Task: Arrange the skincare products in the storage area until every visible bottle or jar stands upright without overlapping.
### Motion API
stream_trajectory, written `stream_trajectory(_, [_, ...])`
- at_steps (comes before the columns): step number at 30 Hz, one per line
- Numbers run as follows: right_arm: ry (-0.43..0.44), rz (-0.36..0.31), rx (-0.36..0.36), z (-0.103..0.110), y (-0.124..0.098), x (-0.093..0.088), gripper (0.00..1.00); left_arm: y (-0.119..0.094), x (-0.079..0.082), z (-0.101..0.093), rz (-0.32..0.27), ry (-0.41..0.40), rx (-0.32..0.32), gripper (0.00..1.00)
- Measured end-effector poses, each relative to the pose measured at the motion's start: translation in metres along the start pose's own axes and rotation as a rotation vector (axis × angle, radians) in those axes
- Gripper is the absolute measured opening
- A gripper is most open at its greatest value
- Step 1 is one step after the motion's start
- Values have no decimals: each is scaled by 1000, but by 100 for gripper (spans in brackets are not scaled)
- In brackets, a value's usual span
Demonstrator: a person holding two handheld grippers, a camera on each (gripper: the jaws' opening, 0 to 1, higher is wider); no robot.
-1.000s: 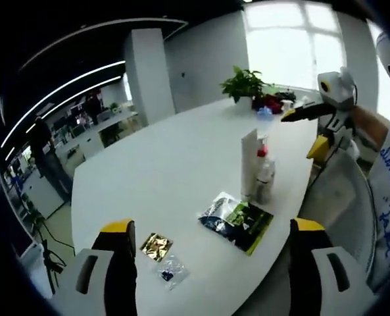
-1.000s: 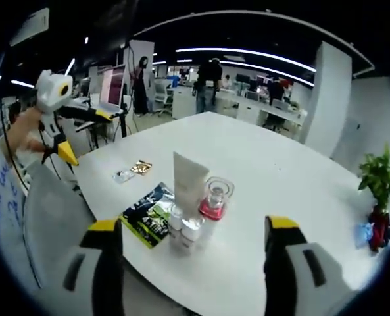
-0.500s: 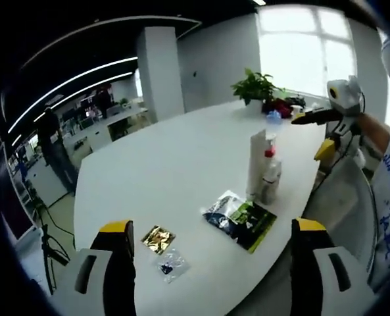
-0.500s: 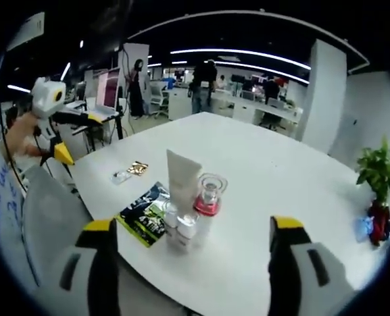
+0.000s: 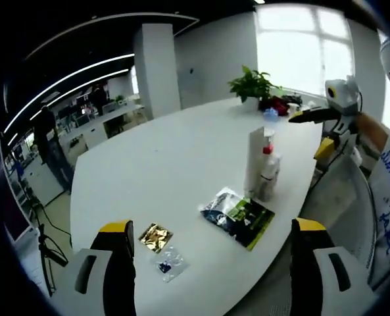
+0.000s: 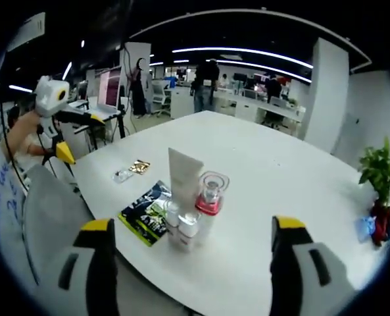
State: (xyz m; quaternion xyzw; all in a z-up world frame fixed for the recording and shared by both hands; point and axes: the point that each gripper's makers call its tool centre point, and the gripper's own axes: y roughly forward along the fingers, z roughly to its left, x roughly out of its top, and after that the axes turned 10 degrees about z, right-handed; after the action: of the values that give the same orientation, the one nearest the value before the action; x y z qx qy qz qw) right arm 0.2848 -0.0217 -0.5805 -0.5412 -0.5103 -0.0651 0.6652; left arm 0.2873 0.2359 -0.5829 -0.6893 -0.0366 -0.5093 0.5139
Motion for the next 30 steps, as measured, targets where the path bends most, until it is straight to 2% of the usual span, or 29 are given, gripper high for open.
stream_trajectory(11, [14,-1,-11,-3,-3,0,99,9,-16,21,78,41,10,94])
stream_trajectory(16, [16,2,-9,-4,-3,-1,99,20,-33,34,161,95,11,92])
stream_trajectory(23, [16,12,-15,-5,-3,-3,98,33,-46,42,228,119,-37,83])
stream_trajectory(27, [21,13,-13,-5,-3,-4,98,42,-59,47,289,148,-58,81])
stream_trajectory(30, [24,14,-20,-7,-4,-4,98,49,-65,51,313,172,-63,79])
